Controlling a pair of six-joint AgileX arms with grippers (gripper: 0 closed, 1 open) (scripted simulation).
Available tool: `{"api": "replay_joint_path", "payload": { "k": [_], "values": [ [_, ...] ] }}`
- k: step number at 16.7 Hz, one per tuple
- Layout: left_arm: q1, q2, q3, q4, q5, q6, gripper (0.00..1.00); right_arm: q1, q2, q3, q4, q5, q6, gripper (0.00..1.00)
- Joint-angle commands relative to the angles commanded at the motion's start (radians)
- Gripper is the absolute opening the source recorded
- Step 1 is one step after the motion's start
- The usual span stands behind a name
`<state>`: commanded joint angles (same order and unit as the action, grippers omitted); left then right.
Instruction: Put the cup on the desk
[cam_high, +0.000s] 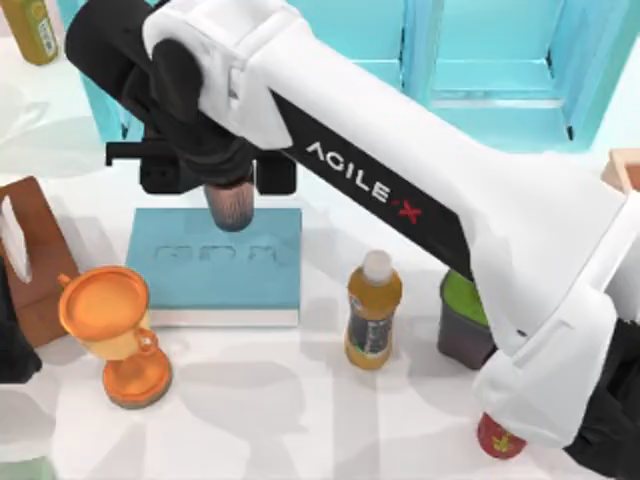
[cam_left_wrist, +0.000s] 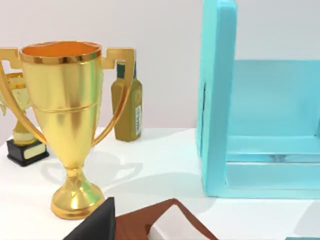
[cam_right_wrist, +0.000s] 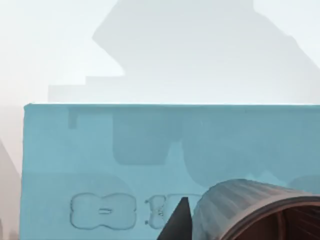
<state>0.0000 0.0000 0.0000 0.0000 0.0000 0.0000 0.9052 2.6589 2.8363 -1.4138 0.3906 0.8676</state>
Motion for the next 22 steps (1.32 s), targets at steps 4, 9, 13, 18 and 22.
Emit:
{"api": "replay_joint_path", "payload": {
  "k": [4, 9, 13, 18, 22],
  "values": [
    [0.0, 0.0, 0.0, 0.0, 0.0, 0.0, 1.0, -0.036, -0.15, -0.236, 0.098, -0.021, -0.034, 0.0],
    [0.0, 0.0, 0.0, 0.0, 0.0, 0.0, 1.0, -0.094, -0.388, -0.674, 0.253, -0.054, -0.087, 0.0],
    [0.0, 0.0, 0.0, 0.0, 0.0, 0.0, 1.0, -0.132, -0.552, -0.945, 0.362, -0.077, -0.124, 0.0],
    [0.0, 0.0, 0.0, 0.0, 0.0, 0.0, 1.0, -0.149, -0.633, -1.052, 0.415, -0.089, -0.142, 0.0],
    [0.0, 0.0, 0.0, 0.0, 0.0, 0.0, 1.0, -0.144, -0.627, -1.052, 0.416, -0.087, -0.14, 0.0]
  ]
}}
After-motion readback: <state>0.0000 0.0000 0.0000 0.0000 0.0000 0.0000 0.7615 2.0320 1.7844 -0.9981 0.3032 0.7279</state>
